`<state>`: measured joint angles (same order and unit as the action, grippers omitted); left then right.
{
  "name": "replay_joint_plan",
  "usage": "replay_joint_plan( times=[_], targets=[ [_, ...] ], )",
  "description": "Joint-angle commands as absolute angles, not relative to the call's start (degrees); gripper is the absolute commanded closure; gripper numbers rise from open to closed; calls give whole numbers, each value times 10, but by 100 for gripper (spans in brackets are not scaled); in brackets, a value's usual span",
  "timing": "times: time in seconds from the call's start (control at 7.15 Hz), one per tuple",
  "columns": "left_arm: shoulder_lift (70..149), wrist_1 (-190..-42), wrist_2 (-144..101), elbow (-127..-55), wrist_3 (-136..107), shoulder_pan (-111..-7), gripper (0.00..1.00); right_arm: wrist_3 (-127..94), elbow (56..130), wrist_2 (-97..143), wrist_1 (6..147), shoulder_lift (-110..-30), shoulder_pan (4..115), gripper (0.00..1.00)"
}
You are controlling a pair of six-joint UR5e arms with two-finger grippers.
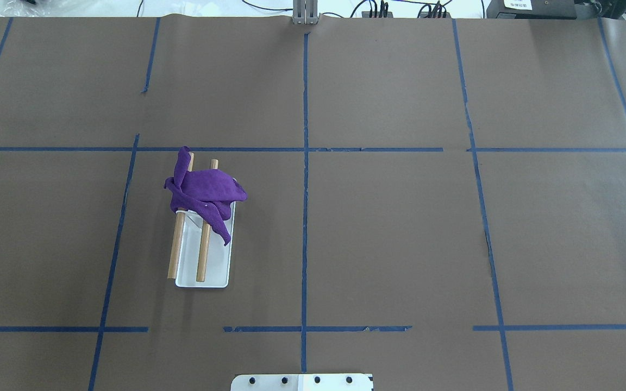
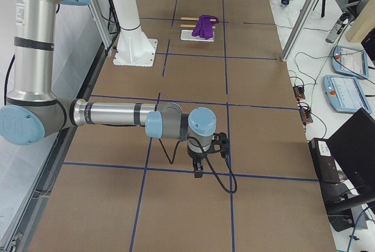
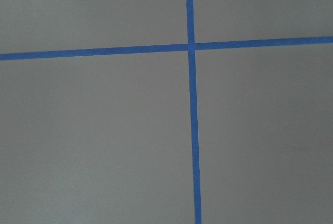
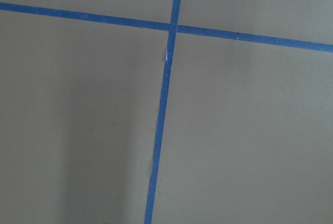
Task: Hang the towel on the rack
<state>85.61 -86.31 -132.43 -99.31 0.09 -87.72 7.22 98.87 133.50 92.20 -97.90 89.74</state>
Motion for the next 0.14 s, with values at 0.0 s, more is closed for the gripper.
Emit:
replay_joint_plan(
  times=[0.0],
  targets=[
    [856,-863,-1324,-993,1,-877,0,72,989,1335,922,-979,897,0]
  ],
)
